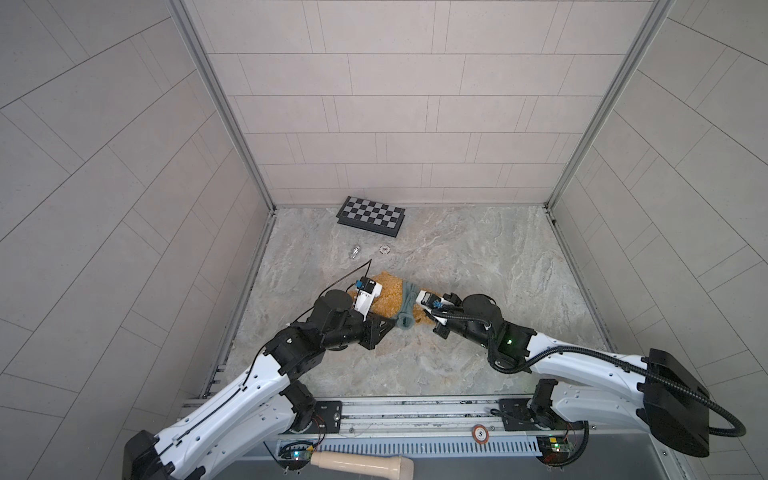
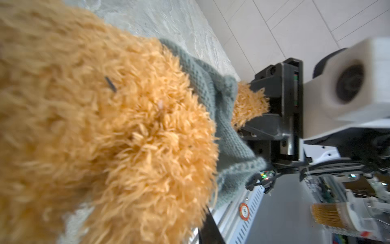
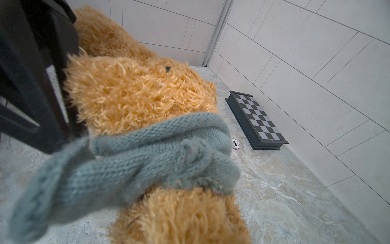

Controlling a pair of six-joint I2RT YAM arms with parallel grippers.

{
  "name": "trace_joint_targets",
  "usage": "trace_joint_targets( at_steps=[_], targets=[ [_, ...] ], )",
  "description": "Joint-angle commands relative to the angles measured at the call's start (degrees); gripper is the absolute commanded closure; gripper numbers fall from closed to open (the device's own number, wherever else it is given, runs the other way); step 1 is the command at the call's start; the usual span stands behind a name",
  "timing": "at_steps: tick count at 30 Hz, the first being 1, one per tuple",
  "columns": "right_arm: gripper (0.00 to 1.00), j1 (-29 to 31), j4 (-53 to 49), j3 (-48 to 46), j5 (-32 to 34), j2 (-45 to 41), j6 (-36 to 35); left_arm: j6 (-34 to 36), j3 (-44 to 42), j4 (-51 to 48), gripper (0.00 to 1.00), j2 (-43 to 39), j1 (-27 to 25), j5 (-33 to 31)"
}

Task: Dress the teddy bear

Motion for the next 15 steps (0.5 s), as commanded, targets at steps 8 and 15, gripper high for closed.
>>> trace_joint_targets(
  at_steps=[8, 15],
  targets=[
    [1.00, 0.1, 4.3, -0.4, -3.0, -2.1, -0.4, 3.8, 2.1, 5.8, 0.52, 4.0, -0.2, -7.0],
    [1.00, 0.1, 3.4, 0.3, -4.0, -1.3, -0.1, 4.3, 3.3, 9.9, 0.47, 7.7, -0.1, -4.3]
  ],
)
